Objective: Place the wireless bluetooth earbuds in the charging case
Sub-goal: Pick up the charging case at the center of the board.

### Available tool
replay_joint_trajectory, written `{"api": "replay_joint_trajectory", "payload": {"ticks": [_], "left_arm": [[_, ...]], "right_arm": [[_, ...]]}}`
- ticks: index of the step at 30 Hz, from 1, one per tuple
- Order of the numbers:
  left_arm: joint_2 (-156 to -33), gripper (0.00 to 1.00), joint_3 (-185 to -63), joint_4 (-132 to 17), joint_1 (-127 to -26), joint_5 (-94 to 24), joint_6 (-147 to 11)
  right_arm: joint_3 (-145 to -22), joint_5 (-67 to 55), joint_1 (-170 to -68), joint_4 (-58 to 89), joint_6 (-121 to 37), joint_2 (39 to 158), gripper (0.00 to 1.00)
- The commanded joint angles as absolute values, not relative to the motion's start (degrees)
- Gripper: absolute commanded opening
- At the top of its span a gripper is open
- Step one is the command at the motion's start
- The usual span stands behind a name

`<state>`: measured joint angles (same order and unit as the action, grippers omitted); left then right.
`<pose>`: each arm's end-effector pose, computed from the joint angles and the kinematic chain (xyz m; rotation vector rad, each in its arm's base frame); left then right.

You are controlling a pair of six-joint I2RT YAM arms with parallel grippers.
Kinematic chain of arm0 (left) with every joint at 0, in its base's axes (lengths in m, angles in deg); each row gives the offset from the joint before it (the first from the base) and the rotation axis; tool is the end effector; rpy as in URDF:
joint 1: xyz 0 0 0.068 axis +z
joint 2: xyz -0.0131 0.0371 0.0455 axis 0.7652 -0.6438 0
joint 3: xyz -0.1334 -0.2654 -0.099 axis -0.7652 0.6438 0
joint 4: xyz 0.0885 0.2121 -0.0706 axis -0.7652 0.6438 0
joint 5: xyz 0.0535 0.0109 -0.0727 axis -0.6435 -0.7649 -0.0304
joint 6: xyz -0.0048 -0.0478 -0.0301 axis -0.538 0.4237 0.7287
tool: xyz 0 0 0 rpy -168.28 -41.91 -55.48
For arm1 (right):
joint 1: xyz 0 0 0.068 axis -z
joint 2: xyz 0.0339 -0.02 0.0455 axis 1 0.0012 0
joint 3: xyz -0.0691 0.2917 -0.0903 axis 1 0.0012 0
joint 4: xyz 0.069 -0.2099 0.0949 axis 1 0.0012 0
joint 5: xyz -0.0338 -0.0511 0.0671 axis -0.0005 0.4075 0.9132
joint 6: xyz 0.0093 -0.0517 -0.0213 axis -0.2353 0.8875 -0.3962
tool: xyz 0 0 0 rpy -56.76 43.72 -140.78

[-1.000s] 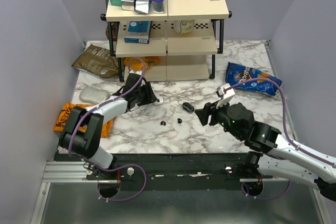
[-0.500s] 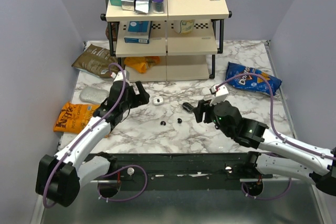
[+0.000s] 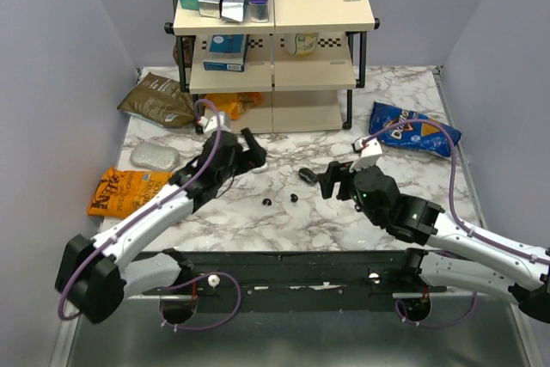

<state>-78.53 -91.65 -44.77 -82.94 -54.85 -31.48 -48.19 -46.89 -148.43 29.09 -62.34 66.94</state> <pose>0.1656 -0.0980 0.3010 -0.4109 2.1152 -0.6366 0.0969 0.1165 0.3257 -0.1566 1.9313 0.4250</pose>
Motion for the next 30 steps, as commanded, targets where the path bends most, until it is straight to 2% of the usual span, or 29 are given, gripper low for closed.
{"api": "replay_joint_trajectory", "payload": {"ticks": [1,4,9,11,14,18,30], "left_arm": [[-90.4,0.99,-101.9,-38.6,-87.6,-55.2,-38.5],[-96.1,0.99,-106.3,-38.5,-89.9,-51.0,-45.7],[-99.0,0.99,-101.7,-54.4,-90.4,-35.1,-50.3],[-105.5,0.99,-109.0,-49.7,-91.3,-32.0,-54.1],[-116.5,0.99,-119.5,-36.8,-96.1,-36.2,-59.8],[-124.8,0.99,-128.0,-32.6,-98.1,-40.7,-63.8],[-132.3,0.99,-131.3,-31.0,-98.6,-45.7,-67.4]], "right_arm": [[-50.1,-51.5,-148.4,32.6,-62.4,64.2,0.84],[-49.3,-52.0,-148.3,33.3,-61.7,59.9,0.86],[-46.9,-51.3,-148.4,34.6,-60.3,52.4,0.88],[-46.5,-50.9,-148.4,35.2,-59.8,50.1,0.88],[-46.5,-50.2,-148.3,36.7,-59.9,49.5,0.88],[-47.6,-49.2,-148.4,38.3,-59.9,50.6,0.89],[-47.9,-46.2,-148.4,37.7,-59.3,53.1,0.89]]}}
